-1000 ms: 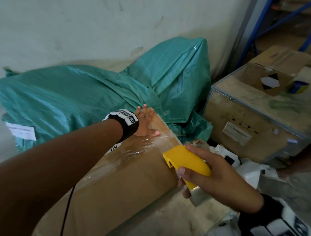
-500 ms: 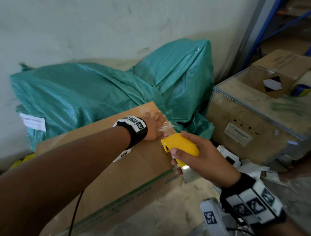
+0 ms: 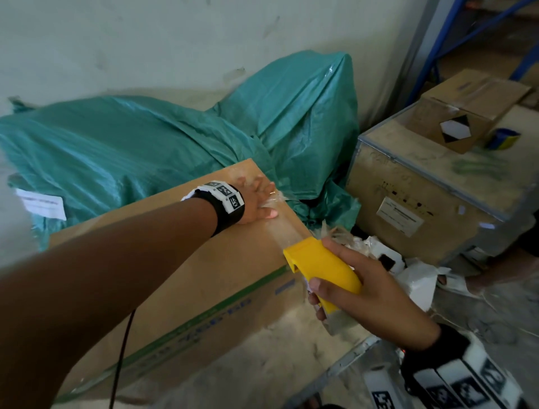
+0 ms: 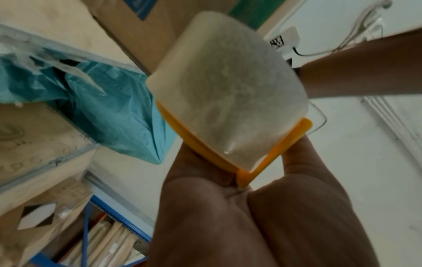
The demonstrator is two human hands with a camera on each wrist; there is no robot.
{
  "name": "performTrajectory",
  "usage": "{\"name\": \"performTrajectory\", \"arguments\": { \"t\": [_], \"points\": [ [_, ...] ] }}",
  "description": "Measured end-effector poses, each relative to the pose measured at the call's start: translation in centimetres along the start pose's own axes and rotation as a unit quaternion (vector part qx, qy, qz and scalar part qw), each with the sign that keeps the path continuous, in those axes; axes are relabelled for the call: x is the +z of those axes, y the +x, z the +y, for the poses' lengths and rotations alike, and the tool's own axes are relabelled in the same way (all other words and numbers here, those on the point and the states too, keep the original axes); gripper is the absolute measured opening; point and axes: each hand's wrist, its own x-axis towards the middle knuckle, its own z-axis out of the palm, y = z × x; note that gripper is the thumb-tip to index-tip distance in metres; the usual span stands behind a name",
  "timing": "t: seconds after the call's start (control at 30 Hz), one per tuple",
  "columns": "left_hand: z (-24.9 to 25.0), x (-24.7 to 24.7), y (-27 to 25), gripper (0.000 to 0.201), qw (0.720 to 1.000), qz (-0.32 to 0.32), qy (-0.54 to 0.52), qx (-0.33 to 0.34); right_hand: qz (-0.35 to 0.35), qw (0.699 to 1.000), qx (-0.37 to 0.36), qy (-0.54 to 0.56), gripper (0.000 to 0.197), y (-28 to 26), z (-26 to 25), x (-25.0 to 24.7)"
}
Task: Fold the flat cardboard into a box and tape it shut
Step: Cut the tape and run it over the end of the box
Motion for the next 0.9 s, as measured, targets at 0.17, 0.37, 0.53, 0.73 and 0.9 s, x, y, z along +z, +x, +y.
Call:
{"name": "performTrajectory", "arguments": {
  "t": [0.17, 0.37, 0.53, 0.73, 0.9],
  "points": [
    [2.5, 0.3, -2.2, 0.074, 0.998, 0.046, -0.029, 0.03, 0.004, 0.998, -0.019, -0.059, 0.088, -0.2, 1.5, -0.5],
    [4.7, 0.8, -3.8, 0.078, 0.999, -0.001, -0.01, 0.04, 0.023, 0.991, -0.024, -0.129, 0.091, -0.4, 1.6, -0.4],
    [4.8, 0.6, -4.5, 0.076, 0.999, -0.015, -0.001, 0.044, 0.013, 0.99, -0.025, -0.136, 0.09, -1.1, 1.8, 0.1],
    [4.7, 0.5, -4.8, 0.077, 0.999, -0.021, 0.002, 0.047, 0.025, 0.993, -0.016, -0.114, 0.086, -3.9, 2.8, -0.2],
    [5.0, 0.7, -4.9, 0.076, 0.999, -0.01, 0.014, 0.045, 0.048, 0.993, -0.008, -0.104, 0.084, -4.2, 4.1, 0.4]
  ]
}}
